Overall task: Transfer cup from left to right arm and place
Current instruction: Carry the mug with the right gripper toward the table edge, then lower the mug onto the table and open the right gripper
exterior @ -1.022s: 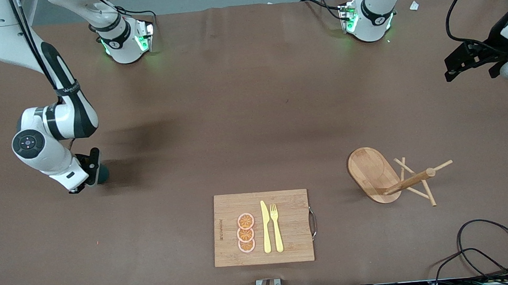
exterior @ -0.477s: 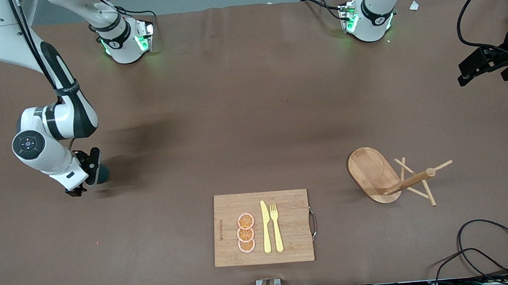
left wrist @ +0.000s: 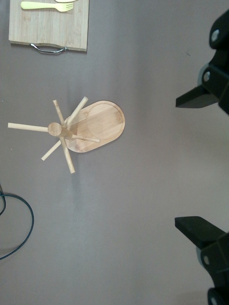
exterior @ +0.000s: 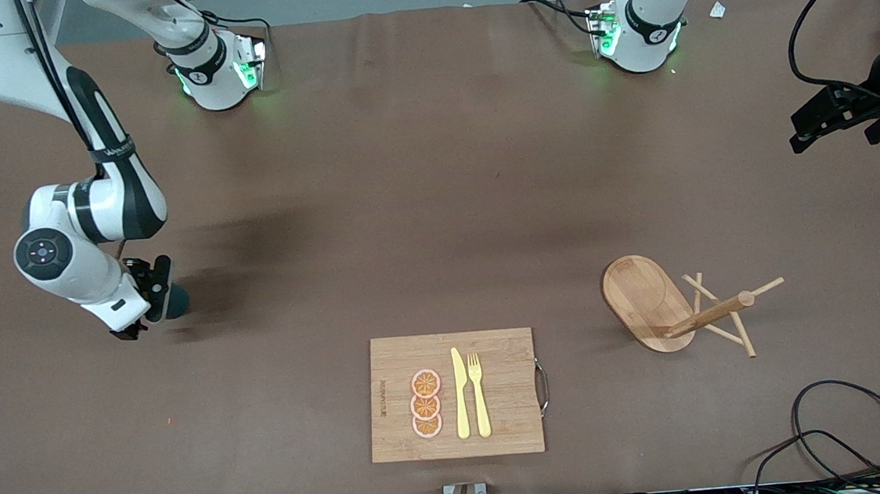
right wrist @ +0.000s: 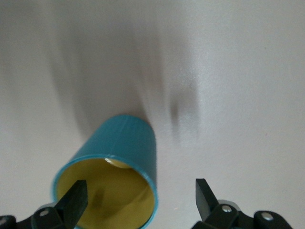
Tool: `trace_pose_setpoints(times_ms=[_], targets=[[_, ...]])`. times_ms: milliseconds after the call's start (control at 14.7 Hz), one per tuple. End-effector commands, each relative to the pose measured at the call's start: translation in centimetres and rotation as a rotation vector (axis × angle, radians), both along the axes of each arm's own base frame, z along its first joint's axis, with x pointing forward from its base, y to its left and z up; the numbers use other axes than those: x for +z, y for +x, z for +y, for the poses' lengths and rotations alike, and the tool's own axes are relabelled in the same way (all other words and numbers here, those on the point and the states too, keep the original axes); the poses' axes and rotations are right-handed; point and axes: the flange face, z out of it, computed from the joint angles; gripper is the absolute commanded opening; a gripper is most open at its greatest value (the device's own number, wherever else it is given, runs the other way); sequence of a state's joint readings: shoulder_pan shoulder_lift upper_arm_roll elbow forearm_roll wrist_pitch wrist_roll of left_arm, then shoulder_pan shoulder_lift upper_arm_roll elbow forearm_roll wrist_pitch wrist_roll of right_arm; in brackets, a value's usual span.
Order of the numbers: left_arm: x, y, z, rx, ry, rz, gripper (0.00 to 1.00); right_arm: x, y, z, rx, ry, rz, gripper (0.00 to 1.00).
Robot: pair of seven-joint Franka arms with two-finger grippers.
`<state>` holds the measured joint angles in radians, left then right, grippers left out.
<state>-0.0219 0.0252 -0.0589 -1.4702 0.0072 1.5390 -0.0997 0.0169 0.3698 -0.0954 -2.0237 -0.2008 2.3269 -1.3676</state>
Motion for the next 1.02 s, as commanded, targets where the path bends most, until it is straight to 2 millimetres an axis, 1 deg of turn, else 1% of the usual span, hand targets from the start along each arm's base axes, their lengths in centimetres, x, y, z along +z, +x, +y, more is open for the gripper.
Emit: trace_pose_setpoints(times_ms=[0, 68, 204, 272, 341, 409, 477, 681, 954], targets=[[0.4, 0.1, 0.0, -0.014, 0.003, -0.012, 1.00, 4.0, 0.1, -0.2, -0.120, 0.064, 0.014, 1.00], [0.4, 0.1, -0.1, -0.014, 0.003, -0.012, 1.00, 5.0, 0.2, -0.4, -0.199, 0.065, 0.009, 1.00], [0.4, 0.1, -0.3, -0.020, 0.004, -0.012, 1.00, 7.6, -0.1, 0.3, -0.406, 0.047, -0.012, 1.00], [0.4, 0.1, -0.4, -0.020, 0.007, -0.012, 1.00, 8.9, -0.4, 0.9, -0.509, 0.035, -0.023, 1.00], [0.4, 0.1, -0.4, -0.021, 0.009, -0.012, 1.00, 10.0, -0.5, 2.0, -0.569, 0.027, -0.037, 1.00], [0.4, 0.1, -0.4, -0.021, 0.009, -0.012, 1.00, 11.2, -0.6, 2.2, -0.612, 0.029, -0.061, 1.00], [0.4, 0.1, -0.4, -0.021, 0.009, -0.012, 1.00, 12.1, -0.9, 2.2, -0.650, 0.033, -0.066, 1.00], [0.4, 0.1, -0.5, -0.023, 0.009, -0.012, 1.00, 15.1, -1.6, 2.2, -0.874, 0.017, -0.077, 1.00], [0.4, 0.1, -0.3, -0.020, 0.009, -0.011, 1.00, 20.8, -0.5, 1.7, -1.050, -0.007, -0.078, 1.00]])
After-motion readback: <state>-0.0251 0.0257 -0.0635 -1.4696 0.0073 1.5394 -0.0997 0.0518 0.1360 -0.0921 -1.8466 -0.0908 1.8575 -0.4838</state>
